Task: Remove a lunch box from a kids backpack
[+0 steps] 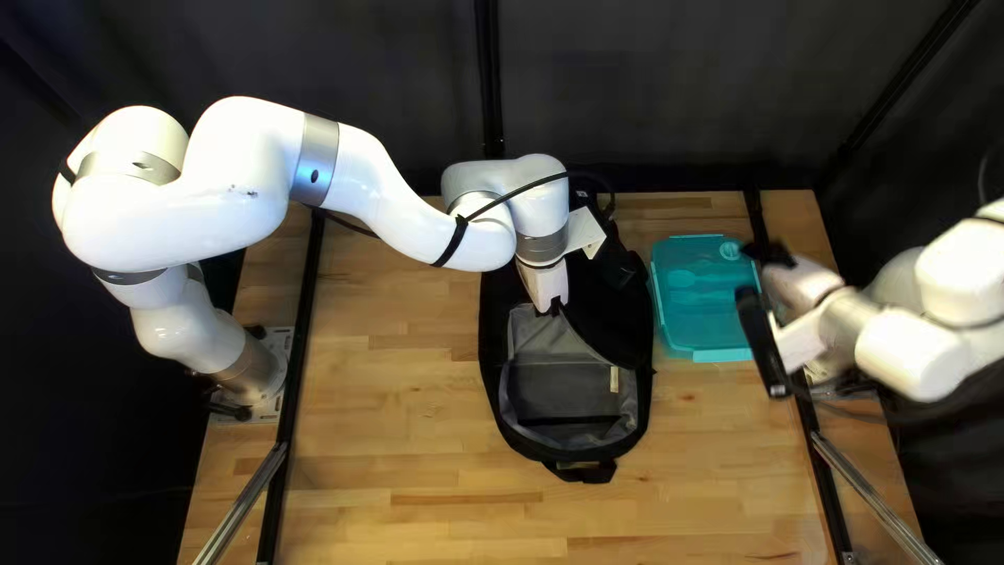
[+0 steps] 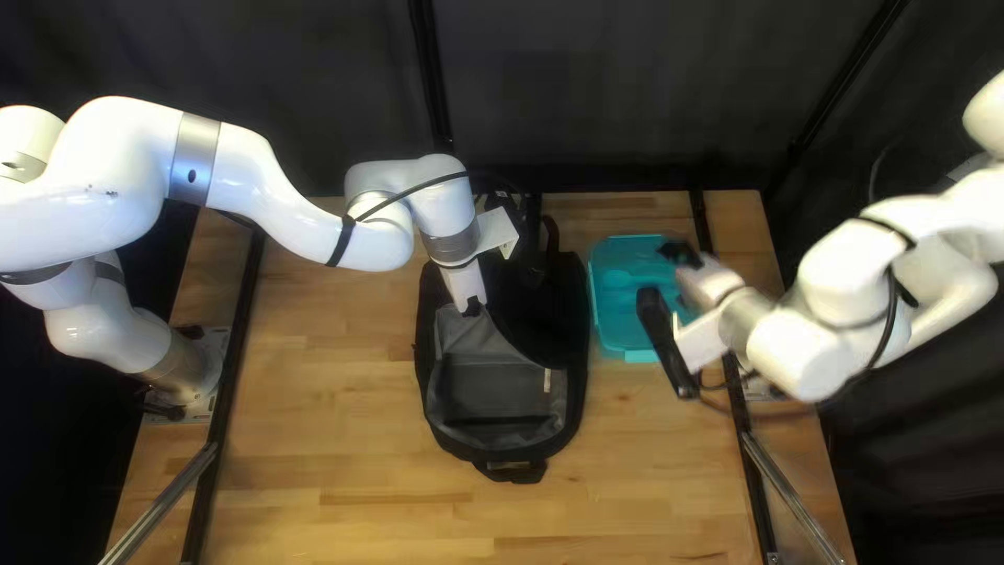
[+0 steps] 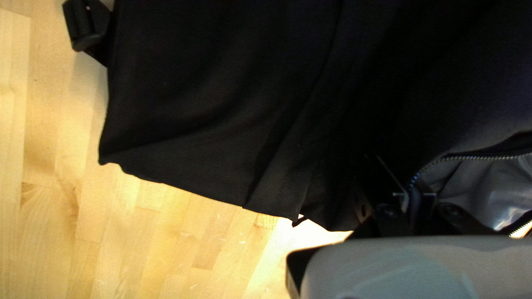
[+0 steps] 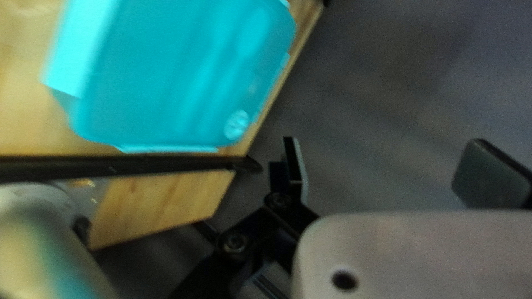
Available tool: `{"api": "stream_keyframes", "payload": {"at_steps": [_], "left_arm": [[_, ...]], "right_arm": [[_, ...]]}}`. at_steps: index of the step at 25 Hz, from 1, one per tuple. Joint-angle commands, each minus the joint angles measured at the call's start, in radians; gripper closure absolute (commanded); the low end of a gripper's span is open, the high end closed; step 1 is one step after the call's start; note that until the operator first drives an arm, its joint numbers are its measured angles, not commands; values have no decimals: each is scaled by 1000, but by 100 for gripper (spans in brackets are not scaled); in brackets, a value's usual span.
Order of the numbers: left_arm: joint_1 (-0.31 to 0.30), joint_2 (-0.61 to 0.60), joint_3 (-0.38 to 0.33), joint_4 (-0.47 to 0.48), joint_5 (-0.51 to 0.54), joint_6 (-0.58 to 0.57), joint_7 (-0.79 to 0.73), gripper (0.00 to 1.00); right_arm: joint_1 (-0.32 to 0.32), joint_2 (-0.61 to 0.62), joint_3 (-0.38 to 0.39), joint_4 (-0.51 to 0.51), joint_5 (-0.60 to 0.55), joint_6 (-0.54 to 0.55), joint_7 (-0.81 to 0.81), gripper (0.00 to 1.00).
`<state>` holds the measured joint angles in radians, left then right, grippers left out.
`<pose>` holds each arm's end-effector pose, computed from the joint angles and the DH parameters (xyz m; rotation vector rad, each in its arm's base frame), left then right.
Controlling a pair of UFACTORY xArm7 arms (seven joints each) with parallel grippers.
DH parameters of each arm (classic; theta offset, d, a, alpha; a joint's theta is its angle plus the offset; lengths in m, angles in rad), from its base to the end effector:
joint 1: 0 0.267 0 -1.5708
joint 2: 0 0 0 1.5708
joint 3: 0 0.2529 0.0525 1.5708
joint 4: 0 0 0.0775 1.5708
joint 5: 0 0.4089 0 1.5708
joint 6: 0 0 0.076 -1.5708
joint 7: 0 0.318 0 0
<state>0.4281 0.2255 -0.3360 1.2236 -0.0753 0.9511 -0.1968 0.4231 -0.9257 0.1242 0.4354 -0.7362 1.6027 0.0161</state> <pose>0.5877 0.0259 0.0407 2.9582 0.5093 0.0766 0.3338 -0.0690 0.2265 2.1919 0.6081 -0.0230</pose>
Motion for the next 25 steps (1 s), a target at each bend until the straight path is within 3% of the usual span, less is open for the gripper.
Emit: {"api": "stream_keyframes", "payload": {"at_steps": [1,12,21,22,24,25], "left_arm": [[0,0,0,0,0,0,0,100],[-7,3,-7,2,-11,9,-15,100],[-95,51,-51,87,16,79,-134,100],[-105,61,-54,97,17,81,-147,90],[-130,86,-66,123,16,88,-177,36],[-139,97,-70,138,15,97,-185,0]], "right_arm": [[-50,-61,-80,57,-47,47,-82,0],[-121,-141,-219,90,-137,62,-163,0],[-133,-146,-239,102,-145,69,-176,0],[-133,-146,-239,102,-145,69,-176,0],[-133,-146,-239,102,-145,69,-176,0],[-133,-146,-239,102,-145,69,-176,0]]}}
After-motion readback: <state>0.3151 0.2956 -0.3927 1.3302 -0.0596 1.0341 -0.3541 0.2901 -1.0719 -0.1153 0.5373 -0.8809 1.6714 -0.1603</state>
